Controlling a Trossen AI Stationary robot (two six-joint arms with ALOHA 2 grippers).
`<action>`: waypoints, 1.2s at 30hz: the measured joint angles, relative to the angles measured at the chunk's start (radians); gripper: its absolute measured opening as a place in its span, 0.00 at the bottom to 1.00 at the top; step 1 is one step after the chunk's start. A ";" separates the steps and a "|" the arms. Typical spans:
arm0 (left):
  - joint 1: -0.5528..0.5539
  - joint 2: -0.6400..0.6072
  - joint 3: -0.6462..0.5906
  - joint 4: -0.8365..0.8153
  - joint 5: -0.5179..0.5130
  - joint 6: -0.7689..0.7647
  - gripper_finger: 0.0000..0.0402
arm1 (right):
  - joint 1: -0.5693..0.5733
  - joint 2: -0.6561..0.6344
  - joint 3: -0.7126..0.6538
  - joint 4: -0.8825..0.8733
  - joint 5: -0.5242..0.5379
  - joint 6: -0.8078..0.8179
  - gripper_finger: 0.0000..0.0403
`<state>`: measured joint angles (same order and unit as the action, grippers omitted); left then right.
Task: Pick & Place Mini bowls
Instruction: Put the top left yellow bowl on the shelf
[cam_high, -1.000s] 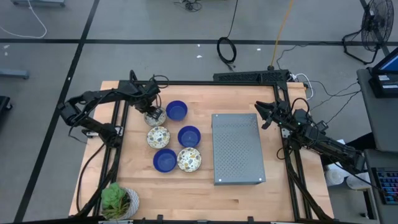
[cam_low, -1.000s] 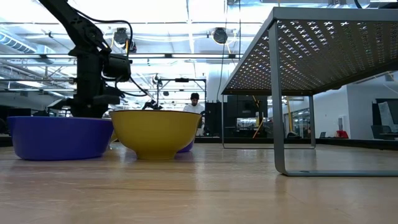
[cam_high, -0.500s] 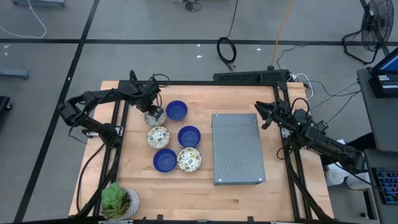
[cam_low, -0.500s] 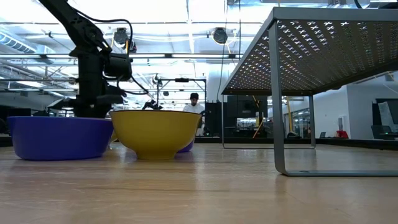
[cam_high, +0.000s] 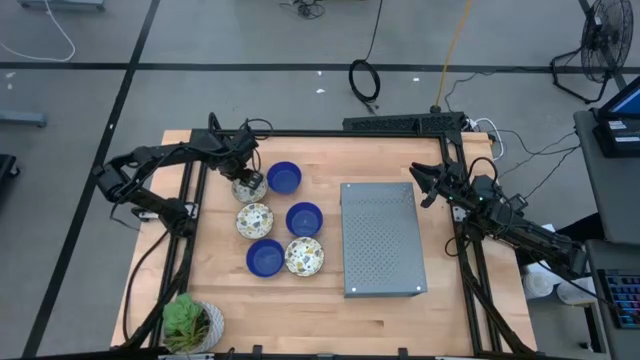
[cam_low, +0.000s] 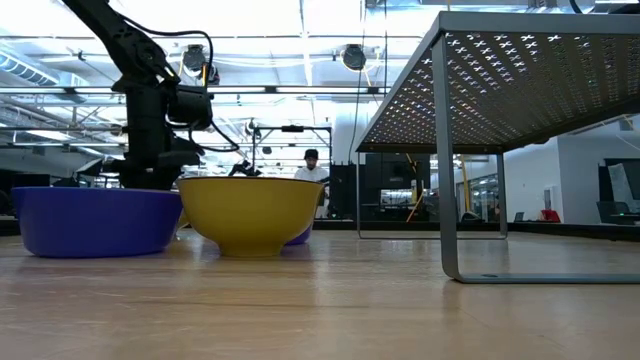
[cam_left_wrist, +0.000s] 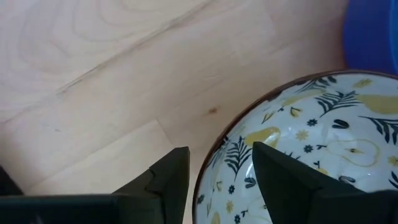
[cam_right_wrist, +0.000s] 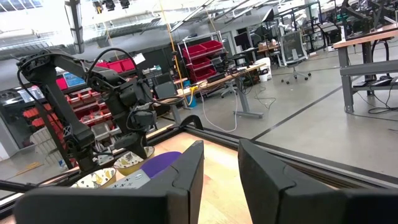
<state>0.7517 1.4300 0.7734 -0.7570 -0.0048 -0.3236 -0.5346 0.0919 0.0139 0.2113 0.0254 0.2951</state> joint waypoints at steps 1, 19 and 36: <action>0.000 0.000 0.000 0.000 0.000 -0.004 0.44 | 0.000 0.000 0.000 0.000 0.000 0.000 0.22; 0.001 0.000 0.000 -0.018 0.004 0.068 0.16 | 0.000 0.000 0.000 0.000 0.000 0.000 0.22; -0.188 -0.360 0.178 -0.007 -0.273 0.169 0.03 | 0.000 0.001 0.000 -0.005 0.000 0.000 0.22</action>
<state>0.5634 1.0704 0.9518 -0.7641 -0.2774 -0.1550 -0.5348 0.0925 0.0140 0.2059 0.0254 0.2950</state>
